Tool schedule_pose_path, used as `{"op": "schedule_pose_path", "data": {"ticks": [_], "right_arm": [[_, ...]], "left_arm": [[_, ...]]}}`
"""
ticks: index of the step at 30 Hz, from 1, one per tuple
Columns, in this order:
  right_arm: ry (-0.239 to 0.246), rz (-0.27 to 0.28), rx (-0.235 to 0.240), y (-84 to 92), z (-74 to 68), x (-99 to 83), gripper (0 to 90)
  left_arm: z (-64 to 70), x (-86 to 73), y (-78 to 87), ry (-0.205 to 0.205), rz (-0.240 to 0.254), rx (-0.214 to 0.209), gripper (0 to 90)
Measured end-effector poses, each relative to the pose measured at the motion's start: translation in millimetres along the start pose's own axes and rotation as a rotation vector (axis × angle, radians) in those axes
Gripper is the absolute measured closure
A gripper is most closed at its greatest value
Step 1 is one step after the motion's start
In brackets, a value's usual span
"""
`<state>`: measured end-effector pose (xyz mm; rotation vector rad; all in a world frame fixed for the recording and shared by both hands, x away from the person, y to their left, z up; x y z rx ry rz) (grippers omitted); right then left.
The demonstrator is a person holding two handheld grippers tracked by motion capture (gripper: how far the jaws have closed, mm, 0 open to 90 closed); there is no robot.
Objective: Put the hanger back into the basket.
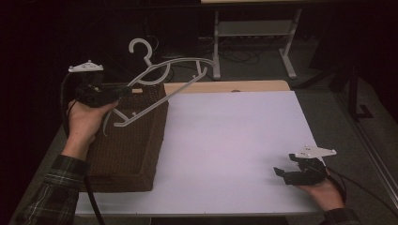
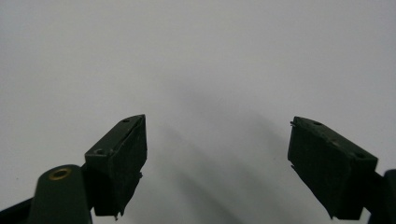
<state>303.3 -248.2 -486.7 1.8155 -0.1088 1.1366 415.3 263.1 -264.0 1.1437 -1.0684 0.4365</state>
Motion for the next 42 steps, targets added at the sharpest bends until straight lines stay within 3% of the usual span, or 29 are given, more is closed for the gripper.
{"op": "schedule_pose_path", "data": {"ticks": [9, 19, 30, 42], "right_arm": [[0.001, -0.001, -0.003, -0.5, -0.1, 0.2, 19.1], [-0.004, -0.003, -0.006, -0.9, 0.3, 0.1, 19.1], [-0.002, -0.008, -0.011, -1.9, 1.3, -0.2, 19.2], [-0.004, -0.016, -0.016, -3.8, 2.4, -0.3, 19.2]], "left_arm": [[-31.1, -6.2, 19.5, 0.025, 0.009, 0.064, 81.7], [-58.3, -23.1, 40.2, 0.011, -0.009, 0.111, 81.7], [-81.4, -47.8, 63.5, 0.022, -0.020, 0.131, 81.7], [-98.3, -72.7, 76.7, 0.037, -0.043, 0.152, 81.7]]}}
Point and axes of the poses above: each handheld gripper's, and its own axes: y roughly backward along the jaws, x roughly out of its top, z roughly to its right, the point moved 7 cm from there along -y, roughly forward along the jaws, and after that the axes turned 7 degrees about x, right-handed, at the moved point
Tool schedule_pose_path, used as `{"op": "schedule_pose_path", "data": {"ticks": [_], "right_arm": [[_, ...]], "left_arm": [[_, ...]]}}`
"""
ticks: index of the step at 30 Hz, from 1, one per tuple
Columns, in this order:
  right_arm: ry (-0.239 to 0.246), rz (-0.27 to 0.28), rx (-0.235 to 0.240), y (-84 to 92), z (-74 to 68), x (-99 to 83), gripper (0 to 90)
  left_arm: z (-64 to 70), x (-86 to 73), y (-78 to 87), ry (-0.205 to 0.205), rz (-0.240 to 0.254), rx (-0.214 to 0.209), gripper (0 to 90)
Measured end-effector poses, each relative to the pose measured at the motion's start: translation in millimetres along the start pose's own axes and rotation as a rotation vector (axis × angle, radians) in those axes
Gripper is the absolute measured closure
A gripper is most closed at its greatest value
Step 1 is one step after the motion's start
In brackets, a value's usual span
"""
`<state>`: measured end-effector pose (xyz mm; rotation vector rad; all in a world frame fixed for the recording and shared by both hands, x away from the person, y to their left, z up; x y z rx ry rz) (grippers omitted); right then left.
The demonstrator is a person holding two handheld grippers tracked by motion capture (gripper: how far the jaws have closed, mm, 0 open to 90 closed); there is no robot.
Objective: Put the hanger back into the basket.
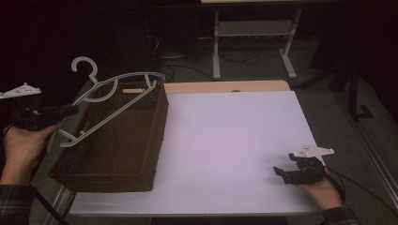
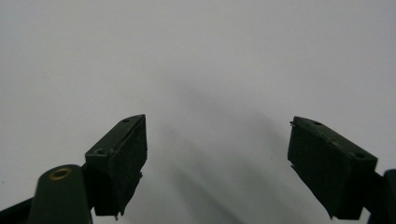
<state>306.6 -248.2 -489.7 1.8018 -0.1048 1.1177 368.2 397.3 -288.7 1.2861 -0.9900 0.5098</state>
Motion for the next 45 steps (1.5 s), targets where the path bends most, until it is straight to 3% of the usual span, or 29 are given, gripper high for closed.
{"op": "schedule_pose_path", "data": {"ticks": [17, 30, 37, 45], "right_arm": [[0.006, -0.005, -0.007, -2.2, 1.6, 0.2, 19.2], [0.006, -0.004, -0.011, -2.8, 2.4, 0.6, 19.2], [0.002, -0.006, -0.011, -2.4, 2.5, 0.3, 19.2], [0.003, -0.006, -0.012, -2.5, 2.5, 0.4, 19.2]], "left_arm": [[-15.7, -38.4, -3.5, 0.006, -0.053, 0.018, 81.6], [-11.5, -58.7, -41.4, -0.032, -0.133, 0.021, 81.5], [-10.0, -63.8, -58.2, -0.031, -0.144, 0.020, 81.5], [-14.1, -69.8, -66.5, -0.014, -0.156, 0.005, 81.3]]}}
Point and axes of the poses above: each handheld gripper's, and its own axes: y roughly backward along the jaws, x roughly out of its top, z roughly to its right, the point moved 7 cm from there along -y, roughly forward along the jaws, and after that the axes turned 7 degrees about x, right-handed, at the moved point
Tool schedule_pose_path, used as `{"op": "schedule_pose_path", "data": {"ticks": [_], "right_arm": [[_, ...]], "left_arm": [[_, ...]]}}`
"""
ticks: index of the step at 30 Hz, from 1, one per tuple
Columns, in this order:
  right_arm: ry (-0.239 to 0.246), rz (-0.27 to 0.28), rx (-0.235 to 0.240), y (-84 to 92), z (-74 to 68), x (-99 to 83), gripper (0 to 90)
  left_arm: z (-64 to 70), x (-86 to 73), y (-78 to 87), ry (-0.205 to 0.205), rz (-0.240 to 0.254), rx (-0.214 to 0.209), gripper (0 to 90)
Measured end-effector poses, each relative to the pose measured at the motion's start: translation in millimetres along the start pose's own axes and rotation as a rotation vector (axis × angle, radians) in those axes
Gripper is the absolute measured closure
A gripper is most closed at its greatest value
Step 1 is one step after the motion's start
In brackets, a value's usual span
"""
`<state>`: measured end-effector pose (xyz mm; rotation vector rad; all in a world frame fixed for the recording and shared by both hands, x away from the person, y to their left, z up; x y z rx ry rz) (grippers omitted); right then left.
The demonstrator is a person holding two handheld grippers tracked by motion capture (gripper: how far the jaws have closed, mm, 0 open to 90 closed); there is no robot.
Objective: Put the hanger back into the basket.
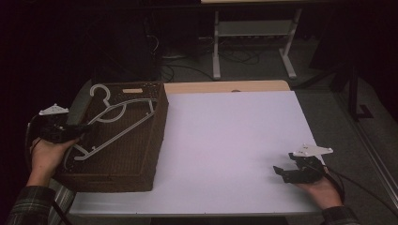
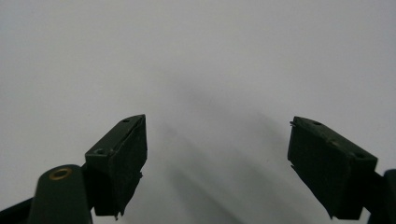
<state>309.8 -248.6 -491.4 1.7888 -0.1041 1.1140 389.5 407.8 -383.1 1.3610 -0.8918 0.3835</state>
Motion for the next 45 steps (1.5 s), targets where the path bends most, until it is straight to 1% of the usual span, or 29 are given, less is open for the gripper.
{"op": "schedule_pose_path", "data": {"ticks": [2, 3, 6, 7, 12, 13, 14, 16, 21, 23, 25, 26, 27, 29, 32, 33, 34, 35, 36, 37, 40, 44, 45], "right_arm": [[0.000, 0.000, 0.000, 0.0, 0.0, 0.0, 19.2], [-0.001, 0.001, 0.000, 0.0, 0.1, 0.1, 19.2], [-0.001, 0.001, 0.000, -0.1, 0.2, 0.2, 19.2], [-0.001, 0.001, 0.000, 0.0, 0.1, 0.2, 19.2], [-0.002, 0.001, 0.000, 0.0, 0.2, 0.1, 19.2], [-0.001, 0.000, 0.001, -0.2, 0.1, 0.1, 19.2], [-0.001, 0.000, 0.001, -0.1, 0.2, 0.0, 19.2], [-0.001, 0.000, 0.001, -0.1, 0.4, 0.0, 19.2], [-0.001, 0.002, 0.001, 0.4, 0.5, 0.0, 19.2], [-0.002, 0.002, 0.002, 0.3, 0.5, 0.1, 19.2], [-0.001, 0.002, 0.001, 0.3, 0.4, 0.1, 19.2], [-0.002, 0.002, 0.002, 0.2, 0.4, 0.1, 19.2], [-0.003, 0.002, 0.003, 0.3, 0.2, 0.2, 19.2], [-0.002, 0.004, 0.005, 0.6, 0.3, 0.3, 19.2], [-0.005, 0.012, 0.009, 1.5, 0.0, 1.2, 19.1], [-0.005, 0.012, 0.009, 1.5, 0.0, 1.2, 19.1], [-0.007, 0.015, 0.011, 2.0, -0.1, 1.6, 19.0], [-0.006, 0.024, 0.015, 3.7, -0.1, 3.1, 18.7], [-0.007, 0.029, 0.018, 4.4, -0.3, 3.9, 18.7], [-0.006, 0.035, 0.019, 5.5, -0.5, 5.3, 18.7], [0.000, 0.048, 0.024, 8.0, -1.1, 9.6, 17.7], [0.005, 0.063, 0.035, 10.1, -2.2, 14.1, 16.7], [0.006, 0.067, 0.039, 10.6, -2.6, 15.1, 16.6]], "left_arm": [[0.6, 0.6, 0.3, -0.002, 0.004, -0.003, 81.1], [1.8, -0.2, -0.6, -0.001, -0.007, -0.012, 80.8], [2.7, -0.9, -1.2, 0.001, -0.020, -0.016, 80.3], [3.7, -1.0, -1.5, 0.004, -0.024, -0.028, 79.6], [4.4, -1.8, -2.9, 0.006, -0.036, -0.024, 77.7], [5.7, -1.5, -3.6, 0.003, -0.035, -0.032, 75.9], [6.4, -1.6, -4.1, -0.002, -0.041, -0.032, 74.4], [7.1, -1.9, -5.3, -0.010, -0.047, -0.031, 74.4], [9.2, -0.8, -5.9, -0.012, -0.044, -0.037, 73.7], [12.5, 1.5, -4.8, -0.013, -0.033, -0.045, 71.4], [14.2, 2.8, -4.5, -0.016, -0.027, -0.048, 67.0], [16.7, 4.5, -3.9, -0.018, -0.021, -0.049, 67.0], [18.5, 6.0, -3.4, -0.023, -0.017, -0.050, 61.7], [25.5, 10.6, -2.8, -0.030, -0.004, -0.063, 57.3], [34.5, 14.9, -3.0, -0.049, 0.001, -0.084, 50.6], [34.5, 14.9, -3.0, -0.049, 0.001, -0.084, 48.5], [38.4, 16.7, -3.2, -0.055, 0.004, -0.091, 48.5], [41.8, 18.3, -3.3, -0.059, 0.010, -0.097, 43.6], [48.0, 21.6, -3.0, -0.070, 0.022, -0.110, 41.2], [52.0, 23.6, -2.6, -0.073, 0.029, -0.119, 38.8], [63.5, 30.5, -1.4, -0.095, 0.043, -0.132, 32.4], [79.8, 38.8, -1.6, -0.120, 0.061, -0.154, 26.0], [83.6, 40.7, -2.0, -0.132, 0.065, -0.157, 25.3]]}}
Point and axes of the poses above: each handheld gripper's, and its own axes: y roughly backward along the jaws, x roughly out of its top, z roughly to its right, the point moved 7 cm from there along -y, roughly forward along the jaws, and after that the axes turned 7 degrees about x, right-handed, at the moved point
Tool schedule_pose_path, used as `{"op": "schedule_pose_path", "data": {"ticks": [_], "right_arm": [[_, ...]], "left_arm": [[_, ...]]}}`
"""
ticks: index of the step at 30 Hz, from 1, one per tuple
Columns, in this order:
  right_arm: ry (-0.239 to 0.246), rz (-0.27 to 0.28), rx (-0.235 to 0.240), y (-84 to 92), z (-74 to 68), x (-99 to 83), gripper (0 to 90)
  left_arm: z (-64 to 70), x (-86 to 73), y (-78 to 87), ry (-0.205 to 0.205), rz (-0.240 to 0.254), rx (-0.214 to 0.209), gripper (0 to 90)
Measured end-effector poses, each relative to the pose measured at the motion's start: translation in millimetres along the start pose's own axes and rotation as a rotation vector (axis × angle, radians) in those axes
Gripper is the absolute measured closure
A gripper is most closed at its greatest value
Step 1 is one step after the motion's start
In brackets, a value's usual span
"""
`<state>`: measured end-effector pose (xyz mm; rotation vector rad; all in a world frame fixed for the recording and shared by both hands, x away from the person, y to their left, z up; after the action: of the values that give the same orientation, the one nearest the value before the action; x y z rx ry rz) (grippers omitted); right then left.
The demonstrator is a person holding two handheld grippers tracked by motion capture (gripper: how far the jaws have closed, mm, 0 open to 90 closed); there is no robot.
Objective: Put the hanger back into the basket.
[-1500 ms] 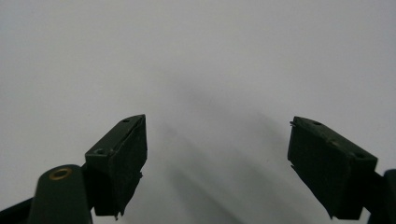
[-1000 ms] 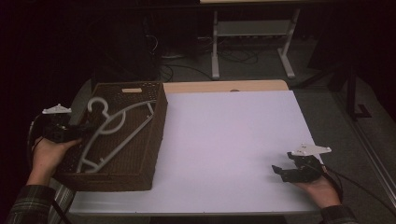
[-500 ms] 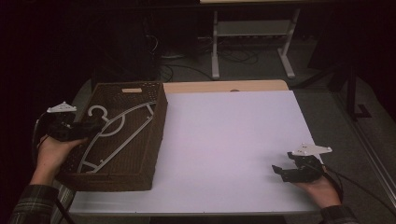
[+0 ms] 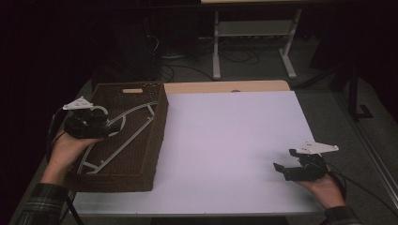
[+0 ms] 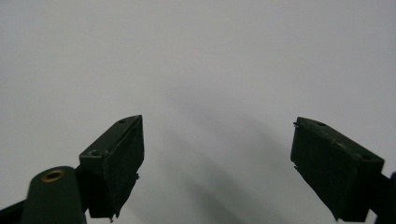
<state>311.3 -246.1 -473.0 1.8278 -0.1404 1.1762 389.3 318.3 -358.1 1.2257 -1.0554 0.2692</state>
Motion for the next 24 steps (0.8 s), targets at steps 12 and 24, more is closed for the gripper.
{"op": "schedule_pose_path", "data": {"ticks": [12, 24], "right_arm": [[0.031, 0.016, 0.036, -0.9, -8.9, 13.8, 14.9], [0.067, 0.023, 0.069, -5.2, -16.4, 25.7, 14.4]], "left_arm": [[39.2, 25.1, -9.1, -0.050, 0.047, -0.041, 15.3], [99.8, 40.0, -29.1, -0.129, 0.031, -0.149, 15.2]]}}
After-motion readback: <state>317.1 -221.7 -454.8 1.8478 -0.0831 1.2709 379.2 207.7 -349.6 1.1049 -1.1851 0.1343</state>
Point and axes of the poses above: each handheld gripper's, and its own axes: y roughly backward along the jaws, x roughly out of its top, z roughly to its right, the point moved 7 cm from there along -y, roughly forward along the jaws, and after that the axes turned 7 degrees about x, right-handed, at the moved point
